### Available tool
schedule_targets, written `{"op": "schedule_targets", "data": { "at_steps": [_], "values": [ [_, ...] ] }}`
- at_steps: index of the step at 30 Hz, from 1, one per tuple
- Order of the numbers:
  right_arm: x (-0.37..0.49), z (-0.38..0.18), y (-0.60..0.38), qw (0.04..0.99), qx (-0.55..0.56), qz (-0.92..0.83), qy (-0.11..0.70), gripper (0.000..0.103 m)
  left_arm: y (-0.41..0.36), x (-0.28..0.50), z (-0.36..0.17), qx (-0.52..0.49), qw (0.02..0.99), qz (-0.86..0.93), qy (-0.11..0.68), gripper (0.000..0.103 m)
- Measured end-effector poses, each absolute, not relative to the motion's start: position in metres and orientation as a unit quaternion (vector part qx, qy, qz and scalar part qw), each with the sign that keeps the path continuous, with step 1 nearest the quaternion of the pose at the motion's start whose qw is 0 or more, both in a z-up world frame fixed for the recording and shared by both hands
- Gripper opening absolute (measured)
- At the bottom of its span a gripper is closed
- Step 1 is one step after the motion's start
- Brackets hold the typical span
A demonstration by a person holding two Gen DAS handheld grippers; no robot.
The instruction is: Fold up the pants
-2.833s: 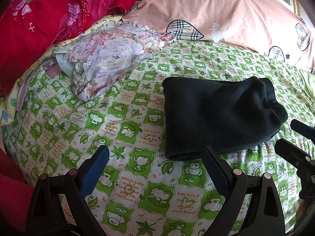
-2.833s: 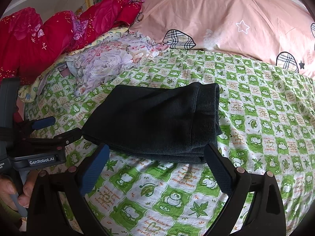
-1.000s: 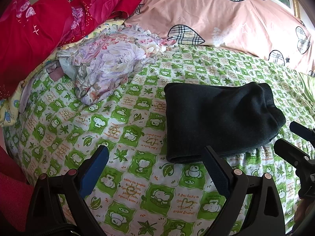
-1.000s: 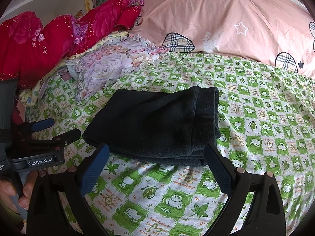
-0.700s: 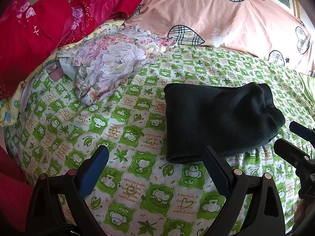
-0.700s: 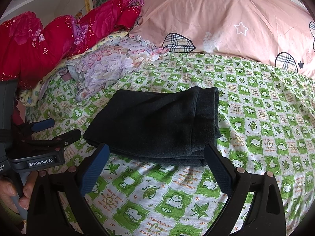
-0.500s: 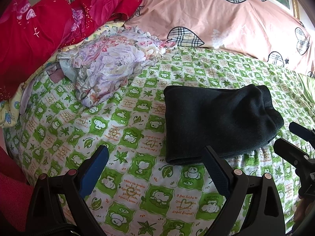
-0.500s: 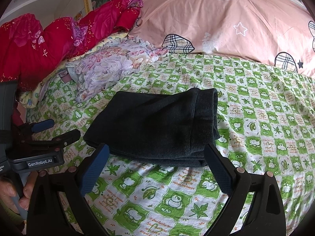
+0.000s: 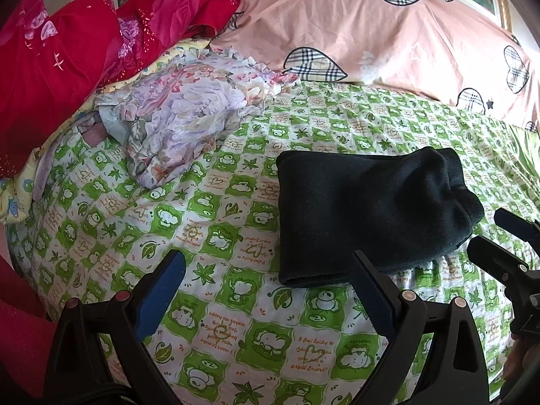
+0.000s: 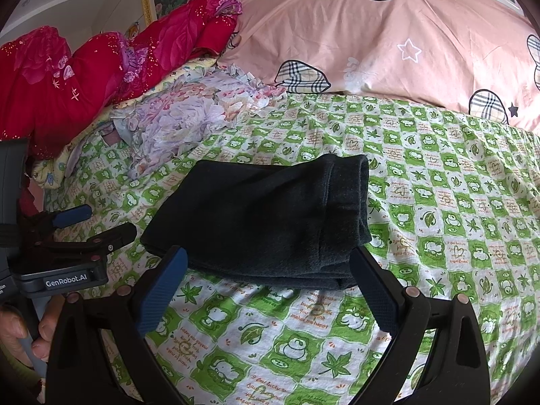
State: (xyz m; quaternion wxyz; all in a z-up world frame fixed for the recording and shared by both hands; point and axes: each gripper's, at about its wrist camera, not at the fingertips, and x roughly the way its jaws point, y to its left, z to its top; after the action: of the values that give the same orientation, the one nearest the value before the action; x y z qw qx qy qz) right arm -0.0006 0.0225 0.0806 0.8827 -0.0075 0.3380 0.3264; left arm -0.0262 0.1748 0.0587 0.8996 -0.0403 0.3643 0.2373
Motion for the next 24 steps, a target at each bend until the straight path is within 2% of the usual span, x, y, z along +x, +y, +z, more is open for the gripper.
{"op": "schedule_targets", "data": {
  "at_steps": [24],
  "values": [
    [0.0033, 0.0826, 0.0208, 0.885, -0.002, 0.325, 0.334, 0.097, 0.1771, -0.0182, 0.0611, -0.035, 0.903, 0.230, 0.361, 0.097]
  ]
}}
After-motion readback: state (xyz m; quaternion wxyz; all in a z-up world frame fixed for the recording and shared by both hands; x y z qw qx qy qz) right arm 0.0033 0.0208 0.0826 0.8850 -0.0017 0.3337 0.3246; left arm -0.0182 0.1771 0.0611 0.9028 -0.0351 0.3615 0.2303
